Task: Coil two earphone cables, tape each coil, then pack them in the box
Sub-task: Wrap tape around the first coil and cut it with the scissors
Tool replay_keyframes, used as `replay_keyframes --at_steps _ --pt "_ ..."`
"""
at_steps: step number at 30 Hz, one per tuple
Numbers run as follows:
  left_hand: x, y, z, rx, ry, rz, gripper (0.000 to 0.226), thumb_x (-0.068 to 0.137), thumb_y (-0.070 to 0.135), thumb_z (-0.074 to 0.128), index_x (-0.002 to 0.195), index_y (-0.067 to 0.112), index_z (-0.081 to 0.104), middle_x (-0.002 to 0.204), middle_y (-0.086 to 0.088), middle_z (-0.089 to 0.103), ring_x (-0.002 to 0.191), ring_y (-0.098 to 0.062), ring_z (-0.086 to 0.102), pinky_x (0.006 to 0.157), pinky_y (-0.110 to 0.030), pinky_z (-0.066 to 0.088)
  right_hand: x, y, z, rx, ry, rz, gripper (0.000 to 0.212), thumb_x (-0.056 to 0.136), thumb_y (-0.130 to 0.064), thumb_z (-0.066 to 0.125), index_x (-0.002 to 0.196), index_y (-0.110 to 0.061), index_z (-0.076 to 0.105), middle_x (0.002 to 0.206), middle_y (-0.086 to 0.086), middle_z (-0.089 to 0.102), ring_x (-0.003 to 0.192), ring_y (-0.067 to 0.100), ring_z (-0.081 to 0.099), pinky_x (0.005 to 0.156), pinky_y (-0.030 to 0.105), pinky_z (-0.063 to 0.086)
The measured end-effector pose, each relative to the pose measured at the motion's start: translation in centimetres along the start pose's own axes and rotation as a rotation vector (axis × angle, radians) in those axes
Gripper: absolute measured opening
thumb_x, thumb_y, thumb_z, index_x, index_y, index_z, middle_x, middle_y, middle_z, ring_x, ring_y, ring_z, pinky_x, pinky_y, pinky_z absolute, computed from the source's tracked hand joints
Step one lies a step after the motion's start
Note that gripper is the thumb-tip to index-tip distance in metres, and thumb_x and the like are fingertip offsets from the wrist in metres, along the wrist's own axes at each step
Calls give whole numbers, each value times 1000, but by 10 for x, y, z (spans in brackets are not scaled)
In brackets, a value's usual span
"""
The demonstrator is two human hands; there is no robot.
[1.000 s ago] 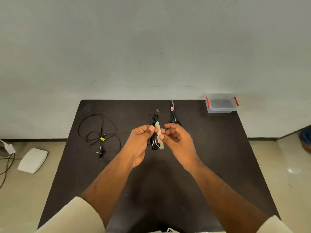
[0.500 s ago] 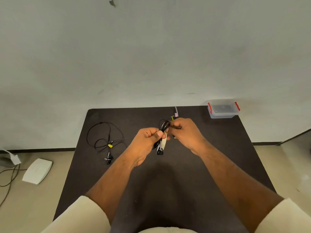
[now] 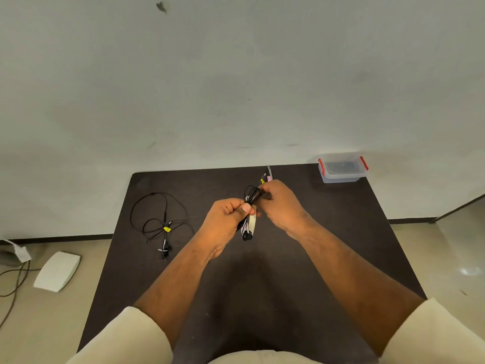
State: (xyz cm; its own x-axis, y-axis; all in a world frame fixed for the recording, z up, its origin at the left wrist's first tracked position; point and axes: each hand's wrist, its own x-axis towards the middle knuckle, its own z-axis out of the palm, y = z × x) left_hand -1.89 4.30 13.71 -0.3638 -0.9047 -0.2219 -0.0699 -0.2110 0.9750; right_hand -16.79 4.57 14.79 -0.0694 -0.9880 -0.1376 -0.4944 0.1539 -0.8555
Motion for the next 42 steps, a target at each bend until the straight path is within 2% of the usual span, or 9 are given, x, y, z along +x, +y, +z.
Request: replay_keyframes --at_steps 4,7,11,14,23,27,31,35,42 --pt "1 -1 3 -78 65 -52 26 98 7 50 79 8 68 72 1 72 64 1 62 60 -9 46 5 5 4 -161 -39 -31 17 95 -10 51 84 -9 65 99 11 60 92 24 60 80 41 55" --pt "4 0 5 -196 113 -108 24 98 9 50 81 5 67 69 5 73 65 0 66 61 -13 50 2 11 8 -242 -26 -71 13 97 -11 47 96 -13 60 137 8 42 127 30 35 105 43 39" --pt "13 3 6 -199 196 -163 24 98 12 52 84 3 69 72 0 73 70 -7 67 72 -20 51 -8 15 10 -369 88 -206 10 95 -9 50 92 -18 53 158 8 21 146 31 9 110 50 29" --pt "19 5 5 -158 224 -179 25 98 12 53 84 2 70 76 -6 71 78 -15 63 82 -25 51 -15 13 10 -442 166 -382 5 95 -12 51 91 -14 54 156 9 27 147 31 11 107 54 28" --pt "17 30 -10 398 -105 -151 21 95 13 57 80 7 70 68 -5 68 56 -6 62 50 -14 45 -5 19 -21 -909 84 -825 12 91 -21 54 97 -18 64 140 3 54 138 27 39 107 47 32" --pt "19 40 -14 636 -190 -164 22 96 10 50 83 9 68 75 -17 68 65 -26 65 62 -33 54 -3 16 -21 -941 31 -898 15 90 -18 54 100 -20 65 123 -2 64 126 22 53 101 38 29" --pt "15 41 -19 719 -225 -7 28 95 12 55 70 18 64 54 10 58 49 -8 51 48 -19 41 -10 12 -20 -824 50 -870 22 93 -23 44 95 -18 65 115 0 66 106 20 62 91 39 44" --pt "12 36 -22 608 -208 50 28 96 20 56 71 11 62 47 13 51 42 -2 44 47 -17 39 -14 6 -19 -688 26 -821 22 94 -22 44 93 -12 63 106 3 67 92 22 65 84 40 49" --pt "7 37 -29 195 -354 -174 24 99 13 51 83 8 68 71 -2 58 60 -10 47 55 -24 42 -12 0 -19 -601 -53 -780 27 96 -27 43 97 -8 62 101 6 64 88 23 62 80 42 50"
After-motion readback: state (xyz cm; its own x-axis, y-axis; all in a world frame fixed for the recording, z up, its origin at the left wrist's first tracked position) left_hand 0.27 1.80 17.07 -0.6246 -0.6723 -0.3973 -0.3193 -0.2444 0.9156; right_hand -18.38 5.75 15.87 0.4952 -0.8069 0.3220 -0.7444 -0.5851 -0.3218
